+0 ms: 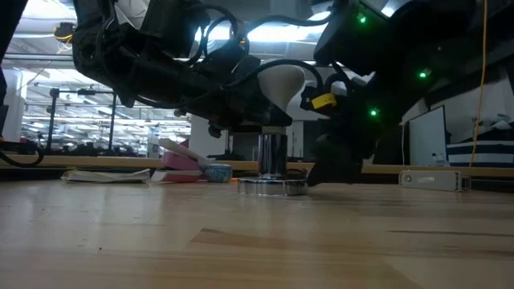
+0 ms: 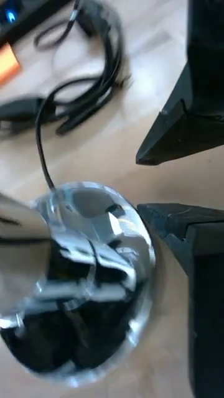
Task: Screw lightbulb
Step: Insert the lightbulb into the lamp
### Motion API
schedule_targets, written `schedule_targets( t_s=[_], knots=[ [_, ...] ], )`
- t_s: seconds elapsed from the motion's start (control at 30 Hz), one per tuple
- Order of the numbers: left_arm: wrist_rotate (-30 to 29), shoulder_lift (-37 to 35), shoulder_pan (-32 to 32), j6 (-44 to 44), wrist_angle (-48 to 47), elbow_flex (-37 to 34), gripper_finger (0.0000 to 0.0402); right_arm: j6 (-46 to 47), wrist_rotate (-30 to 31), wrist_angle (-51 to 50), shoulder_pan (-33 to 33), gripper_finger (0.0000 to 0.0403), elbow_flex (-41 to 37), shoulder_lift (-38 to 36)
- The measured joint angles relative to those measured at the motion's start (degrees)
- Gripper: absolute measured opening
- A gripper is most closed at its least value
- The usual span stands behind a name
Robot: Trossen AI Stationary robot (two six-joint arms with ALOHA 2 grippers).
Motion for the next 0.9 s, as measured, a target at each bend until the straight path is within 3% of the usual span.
schedule_targets(
  t_s=[0.5,0.73,0.9],
  knots=[
    [0.59,0.02,-0.07,0.08,0.07,0.04,0.0141,-5.99,5.03,0.03,-0.19,0.0121,0.04,-1.87],
    [0.49,0.02,-0.09,0.1,0.07,0.04,0.0141,-5.34,0.12,-1.22,2.81,0.0121,0.04,-8.2],
    [0.43,0.02,-0.11,0.08,0.07,0.04,0.0141,3.22,-4.51,-1.0,6.53,0.0121,0.04,-9.2]
  ],
)
